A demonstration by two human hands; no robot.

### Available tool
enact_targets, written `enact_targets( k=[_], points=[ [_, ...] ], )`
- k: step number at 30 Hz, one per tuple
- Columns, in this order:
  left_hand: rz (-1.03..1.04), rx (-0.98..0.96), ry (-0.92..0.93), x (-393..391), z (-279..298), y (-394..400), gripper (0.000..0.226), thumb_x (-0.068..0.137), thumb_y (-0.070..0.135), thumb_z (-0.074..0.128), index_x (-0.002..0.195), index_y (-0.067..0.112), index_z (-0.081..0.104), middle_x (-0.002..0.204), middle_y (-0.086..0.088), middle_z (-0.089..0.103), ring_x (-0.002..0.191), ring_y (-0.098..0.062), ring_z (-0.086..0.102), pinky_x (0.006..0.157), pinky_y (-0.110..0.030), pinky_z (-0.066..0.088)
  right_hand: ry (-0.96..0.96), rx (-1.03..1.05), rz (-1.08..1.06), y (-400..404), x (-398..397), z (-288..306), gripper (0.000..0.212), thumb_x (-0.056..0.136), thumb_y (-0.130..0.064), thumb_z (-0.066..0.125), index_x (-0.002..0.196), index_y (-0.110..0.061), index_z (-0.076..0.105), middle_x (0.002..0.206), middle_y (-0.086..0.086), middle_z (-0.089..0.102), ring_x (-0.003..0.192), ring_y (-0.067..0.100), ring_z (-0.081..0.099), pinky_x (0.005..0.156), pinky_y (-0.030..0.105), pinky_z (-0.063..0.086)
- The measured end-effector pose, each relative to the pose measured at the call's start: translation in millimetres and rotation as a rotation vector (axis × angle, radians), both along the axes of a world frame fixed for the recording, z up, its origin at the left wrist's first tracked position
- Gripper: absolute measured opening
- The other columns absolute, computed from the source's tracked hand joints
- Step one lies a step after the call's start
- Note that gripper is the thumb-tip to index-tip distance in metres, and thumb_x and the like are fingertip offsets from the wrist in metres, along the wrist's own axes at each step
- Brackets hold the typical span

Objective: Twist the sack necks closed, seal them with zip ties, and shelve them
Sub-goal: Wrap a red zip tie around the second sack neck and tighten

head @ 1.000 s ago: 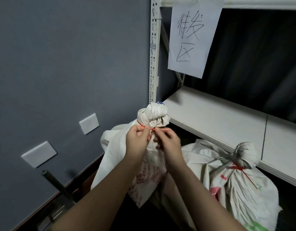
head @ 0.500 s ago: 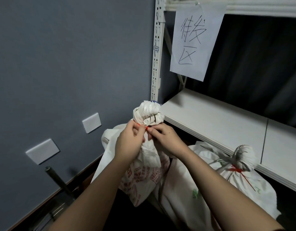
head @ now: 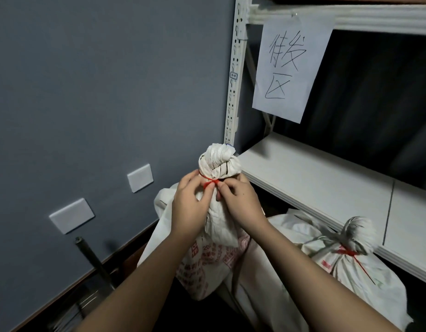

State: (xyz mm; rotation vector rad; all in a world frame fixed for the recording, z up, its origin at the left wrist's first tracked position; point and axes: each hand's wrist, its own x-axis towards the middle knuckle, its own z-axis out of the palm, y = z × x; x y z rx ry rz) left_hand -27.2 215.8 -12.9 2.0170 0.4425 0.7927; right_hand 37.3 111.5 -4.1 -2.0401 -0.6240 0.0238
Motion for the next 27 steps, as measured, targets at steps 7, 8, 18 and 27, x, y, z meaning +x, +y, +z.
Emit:
enact_targets(
  k=[7, 8, 18, 27],
  points=[
    [-0.05, 0.124, -0.025, 0.9, -2.2, 10.7, 0.017, 0.088, 0.02, 0.065, 0.074, 0.011, 0.063, 0.093, 0.015, 0.058, 0.092, 0.013, 0.05, 0.078, 0.002, 0.031, -0.051, -0.172, -0.003, 1.4, -10.9, 6.9, 0.027, 0.095, -0.024, 0.049, 0.095, -0.009, 0.071, 0.112, 0.008, 0.054, 0.099, 0.024, 0.055, 0.081, 0.029, 0.039],
    [-0.066, 0.123, -0.031, 0.1, -1.3, 13.0, 0.017, 0.088, 0.02, 0.065, 0.075, 0.01, 0.064, 0.088, 0.017, 0.057, 0.09, 0.009, 0.051, 0.078, 0.001, 0.033, -0.051, -0.165, -0.002, 1.1, -11.4, 7.2, 0.026, 0.095, -0.024, 0.049, 0.09, -0.009, 0.07, 0.111, 0.008, 0.054, 0.098, 0.024, 0.055, 0.08, 0.029, 0.039],
    [-0.196, -0.331, -0.044, -0.1, -6.5, 32.5, 0.023, 0.087, 0.006, 0.065, 0.065, 0.004, 0.056, 0.078, 0.004, 0.069, 0.078, 0.007, 0.063, 0.071, -0.011, 0.047, 0.042, -0.042, 0.185, -5.7, -4.6, 2.1, 0.039, 0.089, -0.01, 0.058, 0.051, -0.009, 0.053, 0.091, 0.009, 0.053, 0.09, 0.019, 0.054, 0.079, 0.027, 0.038],
    [-0.048, 0.019, 0.035, 0.6, -9.4, 20.8, 0.019, 0.089, 0.026, 0.064, 0.079, 0.01, 0.067, 0.09, 0.011, 0.069, 0.083, -0.002, 0.061, 0.076, -0.018, 0.046, 0.13, -0.259, 0.156, -11.1, -3.7, 13.2, 0.03, 0.091, -0.021, 0.051, 0.064, -0.013, 0.063, 0.086, 0.001, 0.062, 0.086, 0.01, 0.057, 0.079, 0.033, 0.042]
  ],
)
